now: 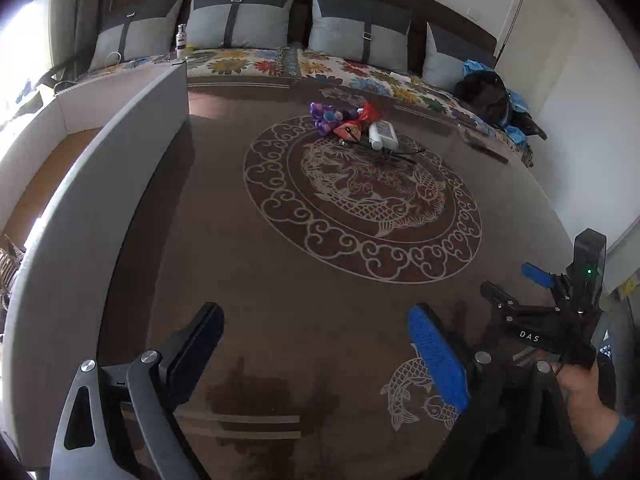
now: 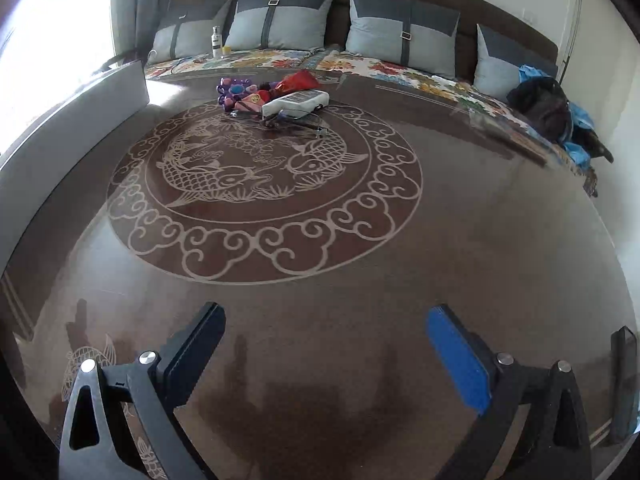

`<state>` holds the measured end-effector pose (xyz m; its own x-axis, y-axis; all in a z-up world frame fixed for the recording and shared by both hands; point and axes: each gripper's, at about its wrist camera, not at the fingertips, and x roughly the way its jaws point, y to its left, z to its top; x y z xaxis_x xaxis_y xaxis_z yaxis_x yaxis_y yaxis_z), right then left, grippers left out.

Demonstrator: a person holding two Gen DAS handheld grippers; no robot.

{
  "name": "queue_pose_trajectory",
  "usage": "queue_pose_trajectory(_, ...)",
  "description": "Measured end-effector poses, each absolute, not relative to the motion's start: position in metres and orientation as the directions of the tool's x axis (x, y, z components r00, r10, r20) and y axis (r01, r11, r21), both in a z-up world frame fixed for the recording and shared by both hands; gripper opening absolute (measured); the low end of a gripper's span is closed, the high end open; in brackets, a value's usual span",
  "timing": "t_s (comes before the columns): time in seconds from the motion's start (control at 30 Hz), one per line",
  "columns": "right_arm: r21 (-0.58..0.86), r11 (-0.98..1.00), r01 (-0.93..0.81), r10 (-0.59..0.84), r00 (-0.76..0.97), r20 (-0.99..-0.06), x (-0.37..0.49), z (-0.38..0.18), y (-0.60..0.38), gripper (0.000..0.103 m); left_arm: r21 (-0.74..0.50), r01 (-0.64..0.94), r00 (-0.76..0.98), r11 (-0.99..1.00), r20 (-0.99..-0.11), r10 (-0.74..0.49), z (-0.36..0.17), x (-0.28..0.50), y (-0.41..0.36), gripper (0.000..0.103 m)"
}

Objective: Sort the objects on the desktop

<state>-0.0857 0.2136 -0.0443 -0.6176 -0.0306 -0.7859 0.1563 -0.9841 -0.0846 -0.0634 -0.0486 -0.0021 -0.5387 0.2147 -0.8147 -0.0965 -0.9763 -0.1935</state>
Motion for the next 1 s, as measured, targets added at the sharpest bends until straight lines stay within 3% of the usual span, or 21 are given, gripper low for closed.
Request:
queue_pose_trajectory(0.3, 0.036, -0.996, 0.084, -0.078, -0.581, -0.810, -0.091, -0.058, 0.238, 0.101, -0.080, -0.062, -0.503, -0.995, -0.859, 0.100, -0.059, -0.109, 0.014, 0.094)
queue_pose_trajectory(0.5, -0.015, -0.994, 0.112, -0.052, -0.570, -0.820, -0.099, -0.064, 0.233, 0.102, -0.006, -0.044, -0.531, -0.999, -0.847, 0.028, -0.064, -0.126, 0.019, 0.094)
queue_pose_trajectory(0.63, -0.015, -0.994, 0.105, -0.048, -0.575, -0.817, -0.102, -0.065, 0.234, 0.103, -0.001, -0.068, -0.550, -0.998, -0.835, 0.038, -0.067, -0.129, 0.020, 0.103)
queue_pose_trajectory(1.0, -0.018, -0.995, 0.101, -0.044, -0.578, -0.815, -0.102, -0.065, 0.233, 0.103, -0.006, -0.078, -0.565, -0.997, -0.823, 0.049, -0.068, -0.127, 0.021, 0.103)
